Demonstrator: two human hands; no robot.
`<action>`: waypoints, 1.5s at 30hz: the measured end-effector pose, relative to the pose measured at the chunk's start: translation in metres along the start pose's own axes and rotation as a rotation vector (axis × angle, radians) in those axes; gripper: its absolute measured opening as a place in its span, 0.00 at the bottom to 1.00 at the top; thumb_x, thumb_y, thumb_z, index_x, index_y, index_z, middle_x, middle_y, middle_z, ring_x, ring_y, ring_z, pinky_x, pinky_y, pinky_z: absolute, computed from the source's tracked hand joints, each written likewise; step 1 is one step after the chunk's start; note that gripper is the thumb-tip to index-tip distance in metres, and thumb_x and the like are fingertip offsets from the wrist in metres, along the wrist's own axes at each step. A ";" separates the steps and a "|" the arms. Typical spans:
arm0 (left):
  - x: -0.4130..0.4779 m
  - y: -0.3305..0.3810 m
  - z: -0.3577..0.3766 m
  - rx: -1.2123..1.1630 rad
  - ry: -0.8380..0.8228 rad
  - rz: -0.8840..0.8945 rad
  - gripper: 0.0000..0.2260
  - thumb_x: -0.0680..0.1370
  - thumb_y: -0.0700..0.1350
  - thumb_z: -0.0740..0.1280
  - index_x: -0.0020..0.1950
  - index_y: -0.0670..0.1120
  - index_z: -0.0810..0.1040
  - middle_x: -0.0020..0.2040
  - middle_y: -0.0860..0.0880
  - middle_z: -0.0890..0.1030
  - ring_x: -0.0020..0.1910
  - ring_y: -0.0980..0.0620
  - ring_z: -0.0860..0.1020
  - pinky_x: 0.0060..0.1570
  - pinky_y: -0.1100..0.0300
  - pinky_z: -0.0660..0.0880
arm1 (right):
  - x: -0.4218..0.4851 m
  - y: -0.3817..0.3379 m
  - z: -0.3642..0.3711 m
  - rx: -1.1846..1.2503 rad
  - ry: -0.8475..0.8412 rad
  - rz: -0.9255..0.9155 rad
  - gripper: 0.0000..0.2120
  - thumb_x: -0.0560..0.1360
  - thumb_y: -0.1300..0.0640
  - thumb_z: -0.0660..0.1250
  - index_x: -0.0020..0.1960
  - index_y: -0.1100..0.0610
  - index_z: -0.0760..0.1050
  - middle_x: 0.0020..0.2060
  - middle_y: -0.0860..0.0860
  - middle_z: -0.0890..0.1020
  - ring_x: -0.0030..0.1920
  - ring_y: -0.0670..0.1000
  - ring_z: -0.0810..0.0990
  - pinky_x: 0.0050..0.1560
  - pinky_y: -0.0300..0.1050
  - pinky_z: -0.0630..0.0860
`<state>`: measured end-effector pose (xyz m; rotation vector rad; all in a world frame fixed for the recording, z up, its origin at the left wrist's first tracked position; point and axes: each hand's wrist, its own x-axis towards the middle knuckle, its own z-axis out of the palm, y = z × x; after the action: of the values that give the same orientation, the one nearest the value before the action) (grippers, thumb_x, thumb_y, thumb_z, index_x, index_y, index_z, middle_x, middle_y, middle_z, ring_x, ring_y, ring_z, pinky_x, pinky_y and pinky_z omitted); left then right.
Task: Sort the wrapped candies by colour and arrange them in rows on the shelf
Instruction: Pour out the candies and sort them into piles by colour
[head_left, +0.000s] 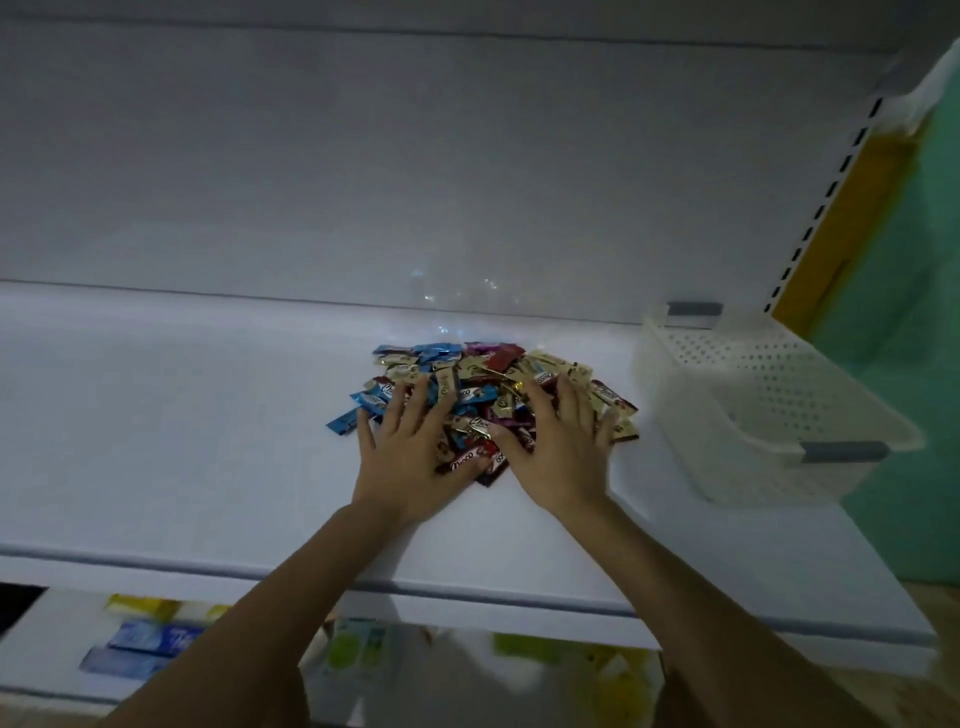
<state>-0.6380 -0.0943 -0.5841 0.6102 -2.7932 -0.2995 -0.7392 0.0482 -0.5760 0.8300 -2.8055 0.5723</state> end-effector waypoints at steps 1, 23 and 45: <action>0.002 -0.001 0.003 -0.014 -0.031 -0.037 0.43 0.66 0.76 0.43 0.78 0.59 0.45 0.79 0.51 0.40 0.77 0.49 0.36 0.71 0.39 0.35 | 0.003 0.000 0.004 -0.028 -0.041 0.004 0.35 0.74 0.29 0.51 0.76 0.43 0.50 0.77 0.54 0.50 0.77 0.55 0.45 0.71 0.63 0.39; 0.007 -0.011 -0.005 0.201 0.028 0.181 0.40 0.69 0.75 0.41 0.78 0.58 0.45 0.79 0.50 0.43 0.76 0.43 0.35 0.62 0.30 0.27 | 0.007 0.002 0.007 0.054 -0.038 0.242 0.40 0.70 0.26 0.51 0.76 0.42 0.49 0.77 0.53 0.53 0.76 0.55 0.50 0.73 0.62 0.44; 0.045 -0.079 -0.013 0.051 -0.095 0.424 0.47 0.63 0.80 0.47 0.76 0.61 0.36 0.75 0.51 0.28 0.74 0.42 0.30 0.68 0.31 0.36 | 0.002 -0.058 0.033 0.045 0.097 0.297 0.34 0.70 0.31 0.46 0.74 0.41 0.58 0.74 0.52 0.62 0.74 0.54 0.57 0.73 0.59 0.49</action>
<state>-0.6436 -0.1855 -0.5827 0.0035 -2.9344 -0.1718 -0.7101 -0.0106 -0.5875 0.3799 -2.8528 0.6992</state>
